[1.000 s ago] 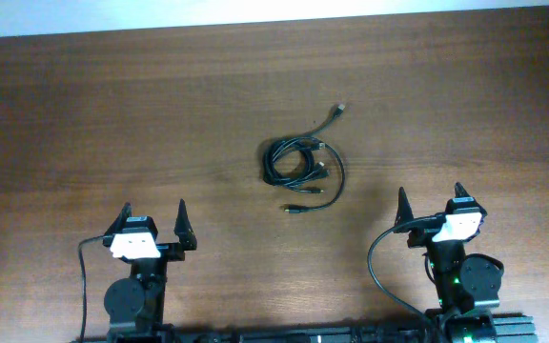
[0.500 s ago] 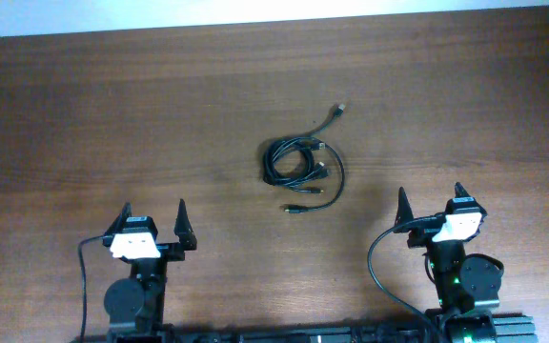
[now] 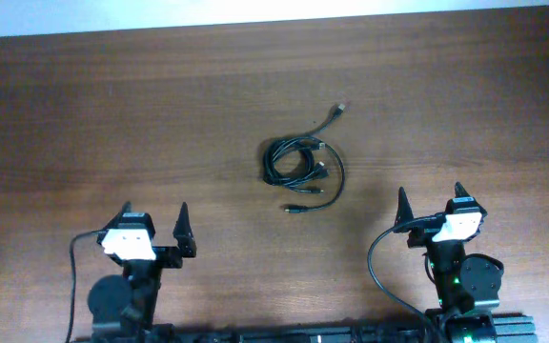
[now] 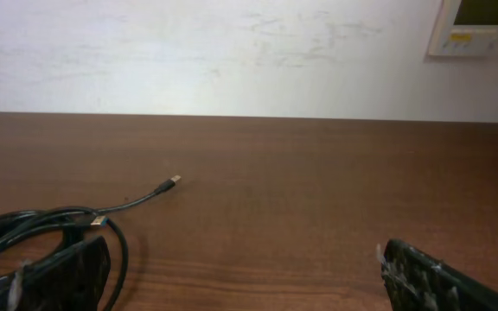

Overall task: Untangle cables
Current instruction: 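Move the left gripper forward toward the tangled black cable bundle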

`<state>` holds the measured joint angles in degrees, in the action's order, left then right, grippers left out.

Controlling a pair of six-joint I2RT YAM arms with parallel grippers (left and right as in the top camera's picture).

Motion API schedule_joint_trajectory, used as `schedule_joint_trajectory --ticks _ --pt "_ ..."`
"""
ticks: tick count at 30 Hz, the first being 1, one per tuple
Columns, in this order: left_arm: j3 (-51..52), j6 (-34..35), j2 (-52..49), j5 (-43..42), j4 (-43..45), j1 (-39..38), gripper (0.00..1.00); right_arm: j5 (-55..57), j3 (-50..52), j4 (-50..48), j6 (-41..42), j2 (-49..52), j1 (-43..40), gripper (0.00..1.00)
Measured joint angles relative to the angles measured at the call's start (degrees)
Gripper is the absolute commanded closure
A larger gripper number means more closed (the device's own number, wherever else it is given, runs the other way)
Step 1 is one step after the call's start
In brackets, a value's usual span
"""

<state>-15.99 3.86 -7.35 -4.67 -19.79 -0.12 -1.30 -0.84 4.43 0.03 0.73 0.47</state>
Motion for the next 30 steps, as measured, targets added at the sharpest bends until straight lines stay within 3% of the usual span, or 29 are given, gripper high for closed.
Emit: schedule_joint_trajectory --ticks 9,13,17,20,24,27,30 --pt "-13.3 0.0 -28.5 -9.6 2.7 0.0 0.01 0.0 0.0 0.0 0.0 -0.1 0.1 0.01" --pt "-14.1 0.0 -38.1 -24.3 12.8 0.1 0.01 0.0 0.0 0.0 0.0 -0.1 0.1 0.01" --pt "-14.2 0.0 -44.3 -39.3 13.2 0.1 0.01 0.0 0.0 0.0 0.0 -0.1 0.1 0.01" --pt "-14.2 0.9 -48.0 -42.9 13.2 0.1 0.01 0.0 0.0 0.0 0.0 -0.1 0.1 0.01" --pt "-15.3 7.9 -49.9 -37.5 11.4 -0.8 0.01 0.0 0.0 0.0 0.0 -0.1 0.1 0.01" --pt "-24.3 9.9 -49.9 -20.6 -0.2 -9.0 0.01 0.0 0.0 0.0 0.0 -0.1 0.1 0.01" --pt "-29.4 10.6 -49.9 -7.8 -5.6 -15.4 0.01 0.0 0.0 0.0 0.0 -0.1 0.1 0.01"
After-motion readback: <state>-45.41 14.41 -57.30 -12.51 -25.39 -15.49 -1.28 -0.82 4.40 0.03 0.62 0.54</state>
